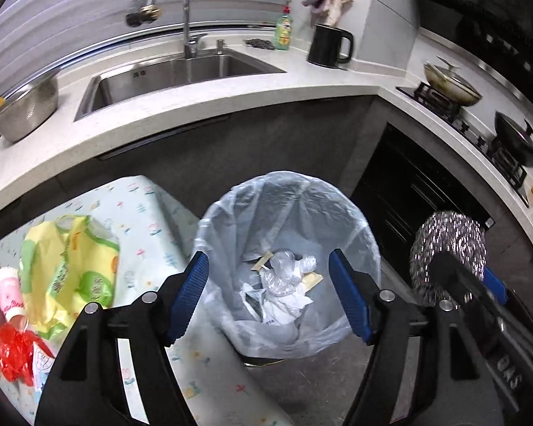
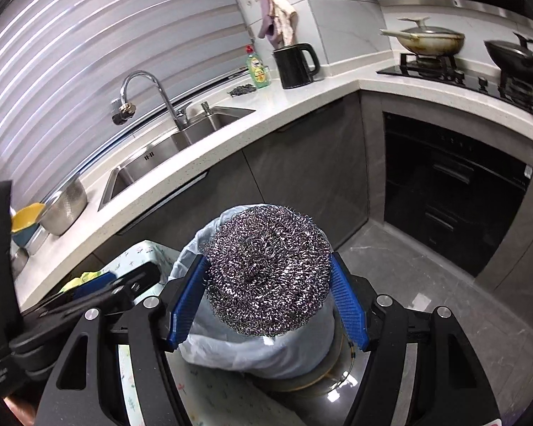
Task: Collect trash
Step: 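Open the left tool over the bin releasing the plastic while the right tool drops the scrubber, then move both open tools back over the trash on the table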
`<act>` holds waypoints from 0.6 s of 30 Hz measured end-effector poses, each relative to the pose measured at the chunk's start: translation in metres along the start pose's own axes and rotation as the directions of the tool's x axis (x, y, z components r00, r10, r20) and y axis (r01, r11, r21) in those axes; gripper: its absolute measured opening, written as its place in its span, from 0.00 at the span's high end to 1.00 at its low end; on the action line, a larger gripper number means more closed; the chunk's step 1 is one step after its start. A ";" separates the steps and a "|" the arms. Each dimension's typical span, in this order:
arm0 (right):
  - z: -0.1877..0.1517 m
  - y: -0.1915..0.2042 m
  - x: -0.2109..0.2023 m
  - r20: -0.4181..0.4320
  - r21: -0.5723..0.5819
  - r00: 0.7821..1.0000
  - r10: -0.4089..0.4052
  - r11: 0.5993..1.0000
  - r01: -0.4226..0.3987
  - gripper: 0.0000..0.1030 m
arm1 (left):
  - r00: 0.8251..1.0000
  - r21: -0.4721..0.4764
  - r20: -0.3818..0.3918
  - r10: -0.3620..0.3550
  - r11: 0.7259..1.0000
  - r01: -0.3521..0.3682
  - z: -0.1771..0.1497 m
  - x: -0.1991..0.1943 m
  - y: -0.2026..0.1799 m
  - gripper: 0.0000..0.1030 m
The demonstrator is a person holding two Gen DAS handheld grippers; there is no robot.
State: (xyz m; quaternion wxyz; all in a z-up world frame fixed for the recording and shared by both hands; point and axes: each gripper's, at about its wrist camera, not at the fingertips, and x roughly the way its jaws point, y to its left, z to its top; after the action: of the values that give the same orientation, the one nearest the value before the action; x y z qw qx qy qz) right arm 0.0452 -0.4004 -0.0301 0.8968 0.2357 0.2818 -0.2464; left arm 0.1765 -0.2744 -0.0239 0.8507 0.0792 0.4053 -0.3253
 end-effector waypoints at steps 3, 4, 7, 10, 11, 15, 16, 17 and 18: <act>0.004 0.010 0.010 -0.010 -0.015 1.000 0.005 1.000 -0.005 0.36 | 1.000 -0.025 0.007 0.025 0.999 -0.025 -0.001 -0.004 0.016 0.35; 0.006 0.014 0.014 -0.014 -0.019 1.000 0.010 1.000 -0.010 0.36 | 0.999 -0.026 0.011 0.036 0.999 -0.036 -0.002 -0.005 0.019 0.35; 0.010 0.024 0.025 -0.023 -0.030 1.000 0.020 0.999 -0.021 0.35 | 0.997 -0.031 0.030 0.074 0.997 -0.073 -0.004 -0.011 0.032 0.35; 0.017 0.035 0.035 -0.027 -0.039 0.999 0.031 0.999 -0.032 0.33 | 0.994 -0.038 0.041 0.105 0.994 -0.103 -0.005 -0.015 0.043 0.35; 0.019 0.038 0.037 -0.026 -0.043 0.999 0.032 0.999 -0.033 0.33 | 0.993 -0.043 0.042 0.111 0.993 -0.109 -0.006 -0.016 0.047 0.35; 0.024 0.055 0.035 -0.002 -0.072 0.999 0.036 0.997 -0.036 0.30 | 0.990 -0.060 0.047 0.130 0.990 -0.127 -0.010 -0.021 0.059 0.35; 0.025 0.059 0.034 0.005 -0.077 0.999 0.039 0.996 -0.039 0.29 | 0.990 -0.062 0.048 0.133 0.990 -0.130 -0.010 -0.022 0.061 0.35; 0.025 0.062 0.032 0.010 -0.082 0.999 0.041 0.996 -0.040 0.29 | 0.990 -0.066 0.048 0.136 0.989 -0.133 -0.010 -0.023 0.064 0.34; 0.025 0.065 0.029 0.014 -0.086 0.999 0.045 0.995 -0.043 0.29 | 0.989 -0.070 0.048 0.138 0.988 -0.135 -0.012 -0.025 0.066 0.33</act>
State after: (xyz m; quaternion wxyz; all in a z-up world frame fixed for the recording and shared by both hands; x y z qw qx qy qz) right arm 0.1131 -0.3733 -0.0108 0.9136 0.2011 0.2795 -0.2161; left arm 0.1981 -0.2065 -0.0212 0.8836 0.0698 0.3867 -0.2547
